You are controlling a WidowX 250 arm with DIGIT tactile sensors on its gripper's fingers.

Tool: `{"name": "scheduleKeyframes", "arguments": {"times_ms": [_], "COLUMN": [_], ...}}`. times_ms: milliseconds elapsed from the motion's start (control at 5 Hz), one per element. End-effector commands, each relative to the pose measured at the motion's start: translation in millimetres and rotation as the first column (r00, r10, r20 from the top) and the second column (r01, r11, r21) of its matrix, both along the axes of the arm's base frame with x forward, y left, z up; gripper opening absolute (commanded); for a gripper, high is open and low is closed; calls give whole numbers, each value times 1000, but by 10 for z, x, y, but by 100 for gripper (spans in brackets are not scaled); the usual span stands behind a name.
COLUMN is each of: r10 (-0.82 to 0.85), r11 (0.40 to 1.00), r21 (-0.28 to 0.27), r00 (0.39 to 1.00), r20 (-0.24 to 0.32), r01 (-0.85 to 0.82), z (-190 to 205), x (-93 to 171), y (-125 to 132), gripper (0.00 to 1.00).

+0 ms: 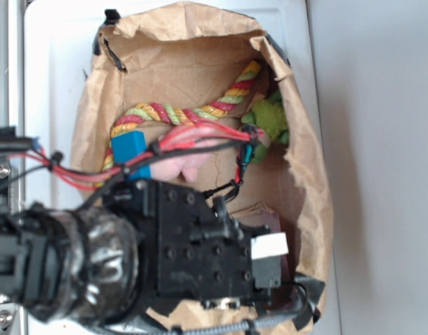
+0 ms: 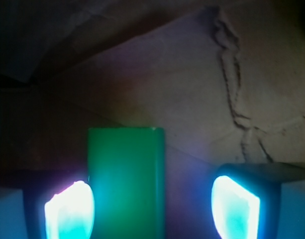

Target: Grab the green block.

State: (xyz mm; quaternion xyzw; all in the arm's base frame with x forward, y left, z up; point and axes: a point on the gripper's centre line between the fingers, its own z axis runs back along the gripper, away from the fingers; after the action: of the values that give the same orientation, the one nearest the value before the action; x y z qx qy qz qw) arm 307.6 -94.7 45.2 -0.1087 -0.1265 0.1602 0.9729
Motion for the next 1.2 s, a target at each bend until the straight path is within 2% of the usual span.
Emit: {"name": "scheduleKeyframes", "arguments": {"times_ms": [0,200,400,600,800,1000], "r10": [-51,-53,-39,-25,-5,48], "r11": [998,998,999,1000,1000,998], "r21": [39,43,3,6,-14,-49], "r00": [998,997,999,999,998,996], "r20": [47,52,23,41,70,80], "r01": [49,51,39,25,6,-44], "z": [-18,-2,36,62,166,340], "x": [-294,-454,-290,-218,-98,76], "y": [-244,-294,-194,-124,27,315], "gripper": [100,100,0,0,0,0]}}
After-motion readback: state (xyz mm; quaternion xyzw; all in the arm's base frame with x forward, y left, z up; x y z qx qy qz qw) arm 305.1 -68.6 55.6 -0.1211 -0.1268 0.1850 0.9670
